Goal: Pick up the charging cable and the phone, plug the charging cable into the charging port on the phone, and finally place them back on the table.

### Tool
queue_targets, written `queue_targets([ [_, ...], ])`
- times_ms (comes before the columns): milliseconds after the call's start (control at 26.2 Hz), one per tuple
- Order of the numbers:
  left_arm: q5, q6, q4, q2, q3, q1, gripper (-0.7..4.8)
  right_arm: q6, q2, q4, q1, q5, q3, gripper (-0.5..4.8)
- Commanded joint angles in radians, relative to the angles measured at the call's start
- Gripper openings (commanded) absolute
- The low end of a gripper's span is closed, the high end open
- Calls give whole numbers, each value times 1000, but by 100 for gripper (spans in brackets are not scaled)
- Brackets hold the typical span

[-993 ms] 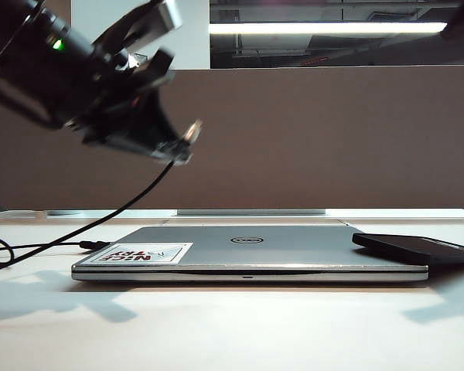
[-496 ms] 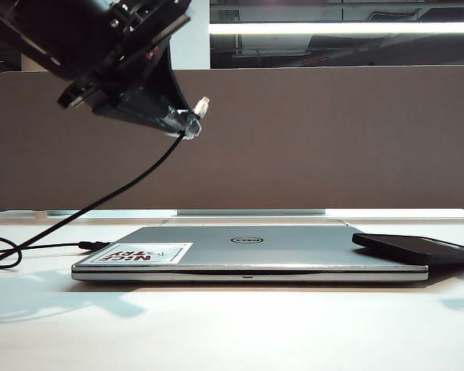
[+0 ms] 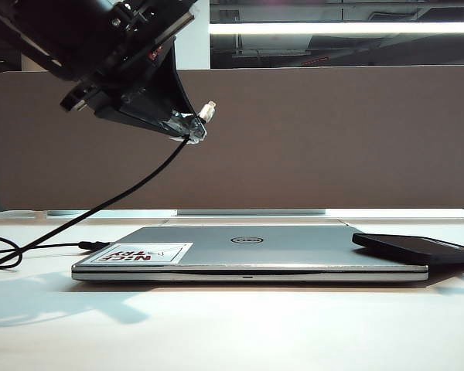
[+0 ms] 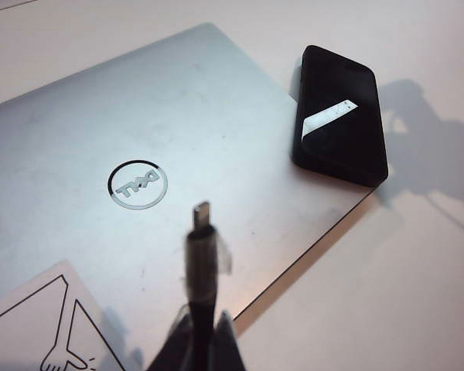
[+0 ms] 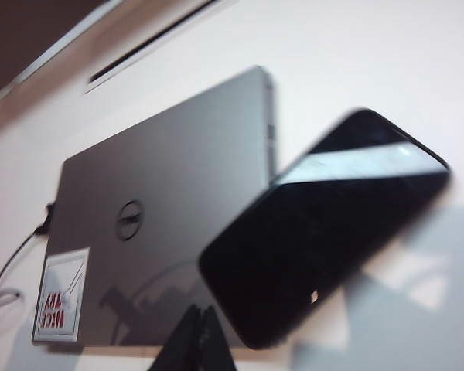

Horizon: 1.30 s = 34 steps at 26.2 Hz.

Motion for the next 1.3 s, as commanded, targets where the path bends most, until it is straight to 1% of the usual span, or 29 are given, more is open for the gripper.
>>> queue_targets([
  [38, 2, -3, 8, -3, 5, -1, -7, 32, 47, -11, -29, -89, 2, 137],
  [76, 2, -3, 8, -3, 5, -1, -7, 34, 69, -9, -42, -138, 2, 234],
  [115, 2, -3, 8, -3, 5, -1, -7, 36, 88, -6, -51, -177, 2, 303],
  [153, 2, -2, 8, -3, 5, -1, -7, 37, 108, -3, -58, -215, 2, 337],
  [191, 2, 0, 8, -3, 5, -1, -7, 42, 131, -2, -63, -256, 2, 337],
  [267, 2, 4, 8, -3, 5, -1, -7, 80, 186, -2, -76, -280, 2, 337],
  [496, 2, 4, 10, -3, 5, -1, -7, 119, 252, 27, -76, -274, 2, 336],
  [611, 2, 4, 11, -3, 5, -1, -7, 118, 269, 28, -76, -246, 0, 333],
  [649, 2, 4, 14, -3, 5, -1, -7, 119, 275, 40, -76, -231, -6, 324],
  [725, 2, 5, 14, -3, 5, -1, -7, 143, 278, 77, -76, -229, -23, 323],
  [840, 2, 5, 14, -3, 5, -1, -7, 212, 279, 179, -73, -225, -79, 323],
  [916, 2, 5, 14, -3, 5, -1, -7, 213, 280, 204, -72, -225, -99, 311],
  [1069, 2, 5, 15, -3, 5, -1, -7, 204, 288, 241, -71, -205, -126, 309],
  [1298, 2, 5, 15, -3, 5, -1, -7, 98, 312, 304, -56, -181, -132, 310],
])
